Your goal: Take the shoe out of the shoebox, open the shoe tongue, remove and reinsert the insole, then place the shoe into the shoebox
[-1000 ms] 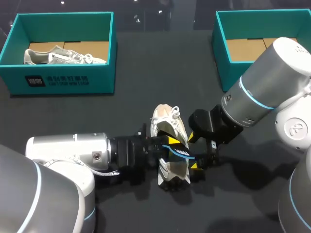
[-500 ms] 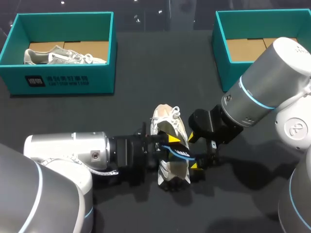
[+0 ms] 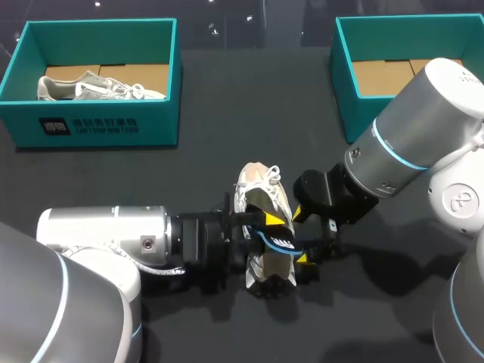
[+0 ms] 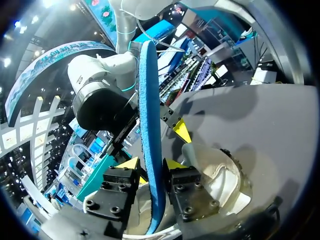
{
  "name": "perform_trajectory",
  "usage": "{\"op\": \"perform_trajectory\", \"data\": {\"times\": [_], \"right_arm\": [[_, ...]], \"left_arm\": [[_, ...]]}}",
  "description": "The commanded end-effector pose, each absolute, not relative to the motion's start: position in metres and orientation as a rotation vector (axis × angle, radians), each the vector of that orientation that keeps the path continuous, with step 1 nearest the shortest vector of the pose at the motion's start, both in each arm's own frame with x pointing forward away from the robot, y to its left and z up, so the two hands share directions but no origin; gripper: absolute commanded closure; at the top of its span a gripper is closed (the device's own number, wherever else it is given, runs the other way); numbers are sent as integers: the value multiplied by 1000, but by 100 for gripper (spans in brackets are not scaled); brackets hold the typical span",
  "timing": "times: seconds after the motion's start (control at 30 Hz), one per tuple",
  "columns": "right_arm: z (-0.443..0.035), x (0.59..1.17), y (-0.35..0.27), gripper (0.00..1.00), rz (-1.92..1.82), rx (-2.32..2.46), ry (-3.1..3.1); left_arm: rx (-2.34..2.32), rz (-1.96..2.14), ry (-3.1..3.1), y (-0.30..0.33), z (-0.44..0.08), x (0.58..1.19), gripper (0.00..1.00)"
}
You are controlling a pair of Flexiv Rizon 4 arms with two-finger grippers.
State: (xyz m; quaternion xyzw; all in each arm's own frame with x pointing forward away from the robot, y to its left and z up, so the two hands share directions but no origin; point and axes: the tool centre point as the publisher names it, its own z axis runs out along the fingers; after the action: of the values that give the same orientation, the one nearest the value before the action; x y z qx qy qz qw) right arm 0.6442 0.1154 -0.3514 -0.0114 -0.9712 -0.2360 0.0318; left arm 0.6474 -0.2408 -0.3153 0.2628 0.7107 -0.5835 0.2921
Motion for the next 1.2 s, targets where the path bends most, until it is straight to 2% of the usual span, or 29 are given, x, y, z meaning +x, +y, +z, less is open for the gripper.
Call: {"op": "perform_trajectory", "data": {"times": [0.03, 0.07, 0.1, 0.13, 1.2], "right_arm": [[-353, 643, 116, 0, -727, -36, -2994], [-353, 643, 116, 0, -727, -36, -2994], [-353, 643, 116, 0, -727, -36, -2994], [-353, 643, 116, 0, -727, -36, -2994], [-353, 643, 116, 0, -727, -36, -2994]], "left_arm": [[713, -1561, 1885, -236, -313, 644, 77], [717, -1561, 1882, -236, -313, 644, 85], [724, -1563, 1880, -236, -312, 643, 98], [728, -1564, 1879, -236, -312, 642, 100], [852, -1373, 1879, -242, -345, 662, 100]]}}
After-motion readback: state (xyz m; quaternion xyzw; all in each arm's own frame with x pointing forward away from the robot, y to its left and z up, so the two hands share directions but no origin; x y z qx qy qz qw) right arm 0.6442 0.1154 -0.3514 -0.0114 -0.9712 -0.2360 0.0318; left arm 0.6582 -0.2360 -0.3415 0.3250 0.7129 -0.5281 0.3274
